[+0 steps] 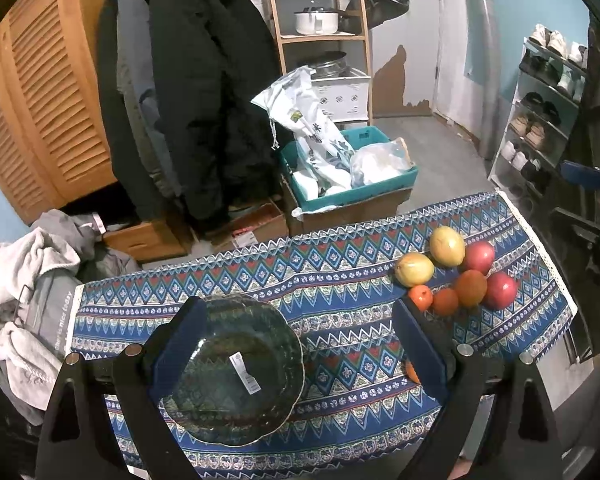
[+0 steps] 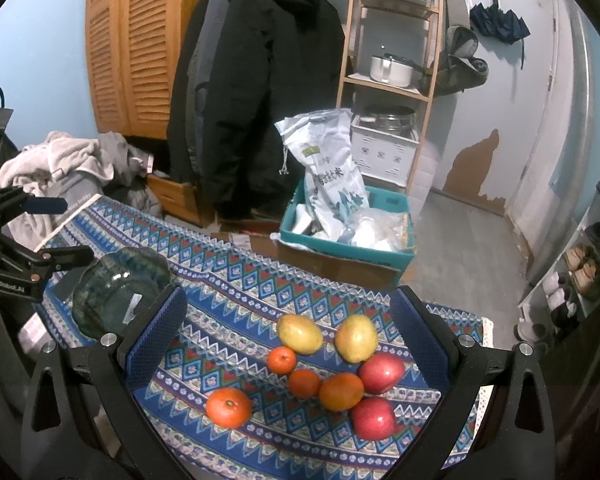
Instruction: Organize fruits
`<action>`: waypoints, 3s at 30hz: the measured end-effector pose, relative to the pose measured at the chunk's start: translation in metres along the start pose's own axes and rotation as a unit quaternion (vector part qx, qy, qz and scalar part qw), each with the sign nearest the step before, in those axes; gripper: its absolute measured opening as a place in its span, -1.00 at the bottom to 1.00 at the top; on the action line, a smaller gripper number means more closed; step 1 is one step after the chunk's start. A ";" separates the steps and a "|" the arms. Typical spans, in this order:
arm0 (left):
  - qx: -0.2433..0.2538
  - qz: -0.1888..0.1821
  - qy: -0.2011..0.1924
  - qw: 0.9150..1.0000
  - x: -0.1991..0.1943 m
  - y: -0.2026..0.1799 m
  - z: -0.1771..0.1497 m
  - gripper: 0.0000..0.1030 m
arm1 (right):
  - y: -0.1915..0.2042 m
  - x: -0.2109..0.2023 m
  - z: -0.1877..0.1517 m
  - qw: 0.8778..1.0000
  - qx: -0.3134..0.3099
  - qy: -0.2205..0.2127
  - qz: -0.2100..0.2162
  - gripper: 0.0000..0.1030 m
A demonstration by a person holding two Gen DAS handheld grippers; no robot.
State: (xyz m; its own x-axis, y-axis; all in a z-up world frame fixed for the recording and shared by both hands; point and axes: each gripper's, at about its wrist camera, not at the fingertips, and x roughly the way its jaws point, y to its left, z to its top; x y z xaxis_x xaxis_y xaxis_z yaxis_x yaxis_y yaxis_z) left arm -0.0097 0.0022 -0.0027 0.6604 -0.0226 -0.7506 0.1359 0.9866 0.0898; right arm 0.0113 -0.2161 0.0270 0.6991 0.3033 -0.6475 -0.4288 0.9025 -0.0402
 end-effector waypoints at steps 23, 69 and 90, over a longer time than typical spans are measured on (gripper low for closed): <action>0.023 -0.007 0.034 0.999 0.032 -0.022 0.000 0.84 | -0.034 0.012 -0.025 0.999 0.018 0.043 -0.023 0.93; 0.123 -0.079 0.193 0.970 0.184 -0.118 -0.038 0.84 | -0.127 0.171 -0.170 0.945 0.058 0.321 -0.030 0.77; 0.132 -0.135 0.256 0.948 0.201 -0.159 -0.078 0.84 | -0.136 0.160 -0.186 0.946 0.112 0.304 -0.007 0.21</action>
State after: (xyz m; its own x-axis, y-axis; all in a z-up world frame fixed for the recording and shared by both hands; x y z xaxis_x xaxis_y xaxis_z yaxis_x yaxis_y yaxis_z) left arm 0.0441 -0.1465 -0.2185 0.1400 -0.1214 -0.9827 0.4737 0.8797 -0.0412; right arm 0.0748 -0.3472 -0.2129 0.2157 0.1210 -0.9689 -0.2420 0.9680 0.0670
